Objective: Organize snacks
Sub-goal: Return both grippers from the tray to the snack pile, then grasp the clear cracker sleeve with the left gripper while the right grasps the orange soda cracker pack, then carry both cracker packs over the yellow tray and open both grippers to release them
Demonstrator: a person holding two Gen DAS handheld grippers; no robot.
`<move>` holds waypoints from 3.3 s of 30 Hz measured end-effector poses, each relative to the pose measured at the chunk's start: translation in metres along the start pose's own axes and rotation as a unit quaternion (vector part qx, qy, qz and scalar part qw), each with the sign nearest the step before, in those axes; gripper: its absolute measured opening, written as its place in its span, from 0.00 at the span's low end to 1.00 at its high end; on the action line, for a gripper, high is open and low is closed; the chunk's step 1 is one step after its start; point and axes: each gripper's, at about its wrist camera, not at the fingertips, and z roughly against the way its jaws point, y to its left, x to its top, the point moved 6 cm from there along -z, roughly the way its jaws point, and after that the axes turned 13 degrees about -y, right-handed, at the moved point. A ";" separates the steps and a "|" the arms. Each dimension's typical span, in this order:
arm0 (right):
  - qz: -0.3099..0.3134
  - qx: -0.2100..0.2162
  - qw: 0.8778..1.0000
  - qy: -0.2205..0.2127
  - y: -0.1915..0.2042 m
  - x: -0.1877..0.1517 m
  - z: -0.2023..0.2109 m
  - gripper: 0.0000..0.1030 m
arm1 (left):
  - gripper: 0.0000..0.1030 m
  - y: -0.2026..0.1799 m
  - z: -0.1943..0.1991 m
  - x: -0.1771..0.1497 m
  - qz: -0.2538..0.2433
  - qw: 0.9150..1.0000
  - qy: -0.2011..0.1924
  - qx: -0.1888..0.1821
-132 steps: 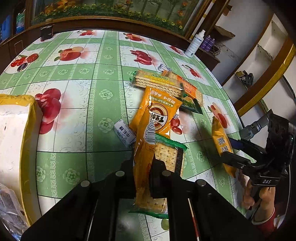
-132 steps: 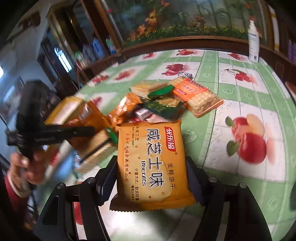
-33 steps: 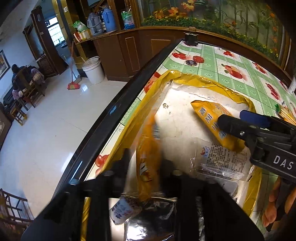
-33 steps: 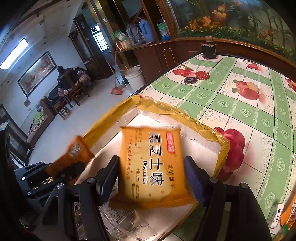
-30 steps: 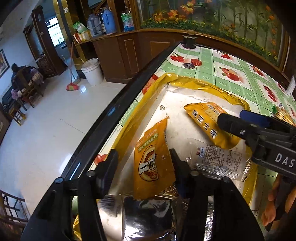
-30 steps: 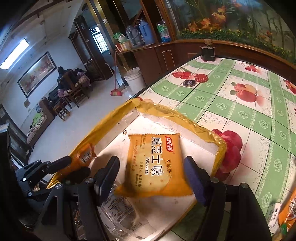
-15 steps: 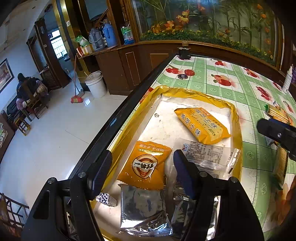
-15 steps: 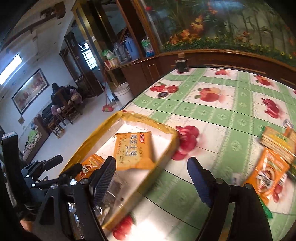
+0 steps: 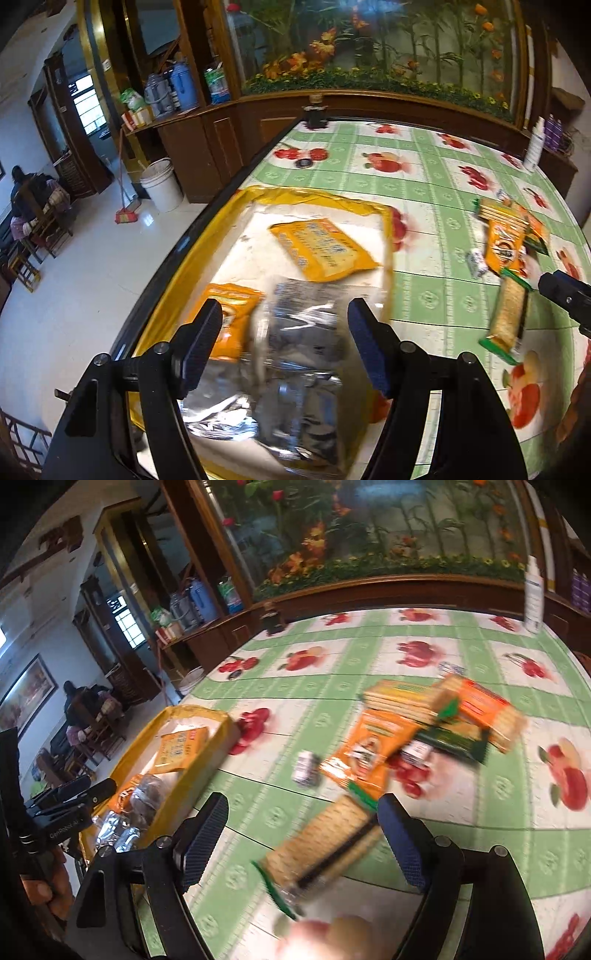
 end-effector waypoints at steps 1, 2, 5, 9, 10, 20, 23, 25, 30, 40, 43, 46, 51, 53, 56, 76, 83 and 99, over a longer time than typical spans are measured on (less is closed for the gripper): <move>-0.004 -0.006 1.000 -0.001 -0.006 -0.002 0.004 0.82 | 0.72 -0.009 0.001 0.000 -0.005 1.000 0.000 -0.009; -0.008 -0.012 1.000 -0.002 -0.014 -0.003 0.009 0.82 | 0.75 -0.018 0.003 0.000 -0.011 1.000 0.000 -0.017; -0.019 -0.024 1.000 -0.006 -0.032 -0.006 0.020 0.82 | 0.75 -0.047 0.008 -0.003 -0.031 0.999 -0.001 -0.043; -0.029 -0.037 0.999 -0.010 -0.050 -0.008 0.031 0.82 | 0.75 -0.083 0.013 -0.008 -0.055 0.995 0.007 -0.081; -0.033 -0.040 0.999 -0.012 -0.055 -0.008 0.034 0.82 | 0.75 -0.091 0.013 -0.009 -0.060 0.994 0.010 -0.090; -0.039 -0.058 0.997 -0.027 -0.088 -0.007 0.055 0.82 | 0.75 -0.146 0.010 -0.023 -0.083 0.985 0.037 -0.144; -0.021 -0.058 0.998 -0.032 -0.095 -0.002 0.055 0.83 | 0.75 -0.158 0.008 -0.024 -0.088 0.983 0.040 -0.159; -0.008 -0.055 0.998 -0.033 -0.100 0.003 0.053 0.83 | 0.75 -0.165 0.006 -0.023 -0.094 0.981 0.041 -0.166; 0.019 -0.066 0.997 -0.028 -0.123 0.024 0.035 0.83 | 0.75 -0.175 -0.003 -0.021 -0.098 0.978 0.047 -0.176; 0.031 -0.078 0.996 -0.020 -0.161 0.045 0.007 0.82 | 0.75 -0.195 -0.020 -0.021 -0.103 0.974 0.063 -0.194; 0.031 -0.080 0.996 -0.019 -0.168 0.051 -0.001 0.82 | 0.75 -0.202 -0.021 -0.020 -0.108 0.971 0.061 -0.206; 0.038 -0.078 0.996 -0.015 -0.171 0.058 -0.013 0.82 | 0.75 -0.208 -0.024 -0.019 -0.111 0.968 0.061 -0.215; 0.069 -0.071 0.995 0.008 -0.169 0.062 -0.039 0.82 | 0.79 -0.214 -0.029 -0.019 -0.118 0.965 0.065 -0.224; 0.083 -0.065 0.994 0.021 -0.167 0.061 -0.049 0.80 | 0.79 -0.215 -0.034 -0.022 -0.127 0.965 0.070 -0.218; 0.097 -0.059 0.993 0.037 -0.164 0.057 -0.062 0.80 | 0.79 -0.215 -0.041 -0.028 -0.130 0.965 0.081 -0.214; 0.043 -0.071 0.995 0.054 -0.177 0.041 -0.058 0.55 | 0.44 -0.209 -0.042 -0.025 -0.093 0.967 0.069 -0.228; -0.036 -0.033 0.999 0.016 -0.165 0.028 -0.002 0.54 | 0.44 -0.201 -0.032 -0.030 -0.065 0.964 0.073 -0.248; -0.078 0.064 0.994 -0.038 -0.060 -0.010 0.075 0.53 | 0.44 -0.126 0.024 -0.023 -0.017 0.983 0.020 -0.181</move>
